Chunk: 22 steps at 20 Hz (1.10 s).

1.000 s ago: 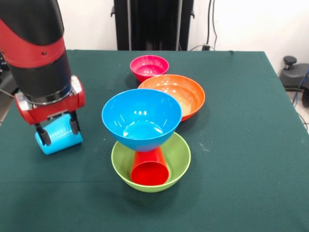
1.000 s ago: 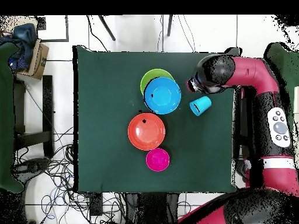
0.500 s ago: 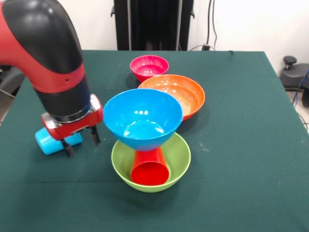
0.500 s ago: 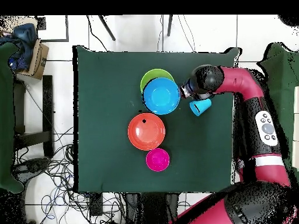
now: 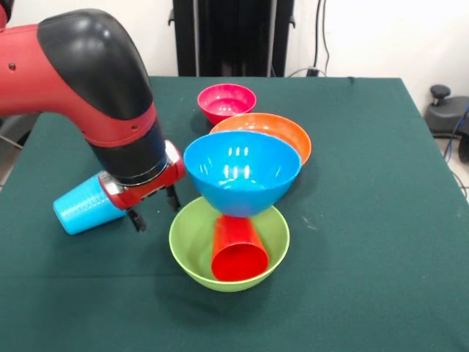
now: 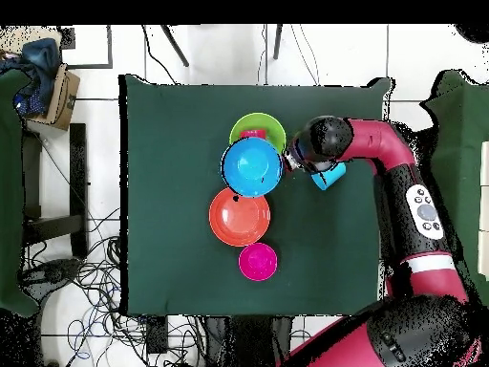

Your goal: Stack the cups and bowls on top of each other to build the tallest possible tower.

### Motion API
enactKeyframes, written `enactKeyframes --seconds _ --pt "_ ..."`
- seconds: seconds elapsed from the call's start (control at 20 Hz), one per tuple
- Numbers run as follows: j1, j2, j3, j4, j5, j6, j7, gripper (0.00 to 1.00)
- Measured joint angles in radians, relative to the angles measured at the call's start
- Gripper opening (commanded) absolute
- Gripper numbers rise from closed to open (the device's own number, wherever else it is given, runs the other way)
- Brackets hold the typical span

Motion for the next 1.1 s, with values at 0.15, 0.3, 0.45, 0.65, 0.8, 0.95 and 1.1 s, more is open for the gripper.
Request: enactKeyframes --seconds 0.15,0.3,0.45,0.65,0.8,0.95,1.1 --pt "-0.001 -0.001 0.000 0.012 0.001 0.006 0.000 1.00" --pt "-0.001 -0.001 0.000 0.017 0.001 0.008 0.000 1.00" --pt "-0.001 -0.001 0.000 0.018 0.001 0.008 0.000 1.00" --pt "-0.001 -0.001 0.000 0.019 0.001 0.008 0.000 1.00" --pt "-0.001 -0.001 0.000 0.019 0.001 0.008 0.000 1.00" --pt "-0.001 -0.001 0.000 0.020 0.003 0.008 0.000 1.00" --pt "-0.001 -0.001 0.003 0.019 0.022 0.016 0.000 1.00"
